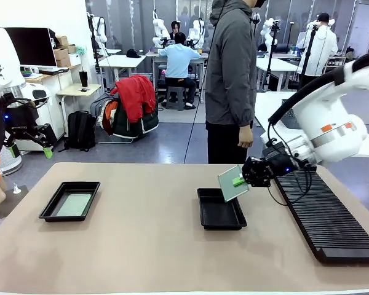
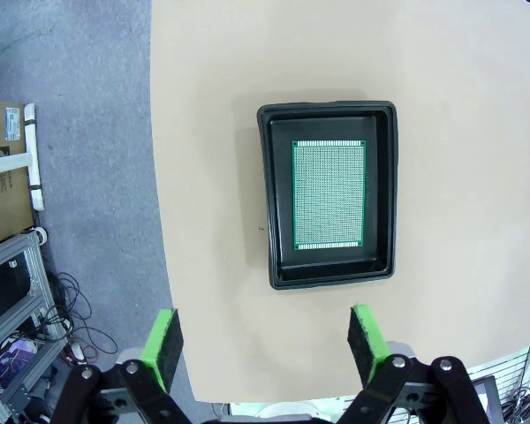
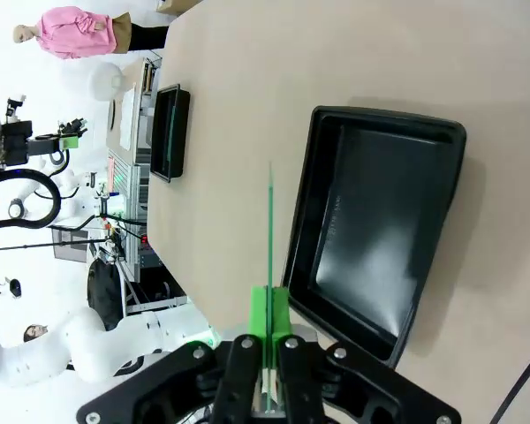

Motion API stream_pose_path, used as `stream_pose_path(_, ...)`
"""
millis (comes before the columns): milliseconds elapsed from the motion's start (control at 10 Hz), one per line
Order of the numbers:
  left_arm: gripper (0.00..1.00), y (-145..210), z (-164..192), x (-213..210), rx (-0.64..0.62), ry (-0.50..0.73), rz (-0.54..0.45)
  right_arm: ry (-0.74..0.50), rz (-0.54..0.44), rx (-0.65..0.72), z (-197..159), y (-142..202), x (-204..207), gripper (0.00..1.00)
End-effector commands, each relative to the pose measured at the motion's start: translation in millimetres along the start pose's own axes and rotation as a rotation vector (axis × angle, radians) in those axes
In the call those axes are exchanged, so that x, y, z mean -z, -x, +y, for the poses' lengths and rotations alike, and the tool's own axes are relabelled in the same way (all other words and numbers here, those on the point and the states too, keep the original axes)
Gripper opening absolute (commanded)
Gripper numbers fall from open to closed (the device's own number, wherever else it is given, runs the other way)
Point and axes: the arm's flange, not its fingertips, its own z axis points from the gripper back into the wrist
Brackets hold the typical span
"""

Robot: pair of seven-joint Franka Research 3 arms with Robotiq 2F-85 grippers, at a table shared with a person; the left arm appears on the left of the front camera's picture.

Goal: Inspect and transfer BCBs to ESD trays.
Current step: Pick up the Blank PCB from the PCB Rack and place it in the right ESD tray.

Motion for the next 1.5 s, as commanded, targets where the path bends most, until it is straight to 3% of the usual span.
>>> stream_pose_path(0,1.00,1,1,1,0.005,0.003,-0.005,-0.001,-0.017,-0.006,-6,-12,21,0.03)
stream_pose_path(800,1.00,1,1,1,0.005,0.003,-0.005,0.097,-0.020,0.064,-29,-17,80,0.03)
stream_pose_path(1400,1.00,1,1,1,0.005,0.003,-0.005,0.137,0.009,0.100,-33,-19,93,0.03)
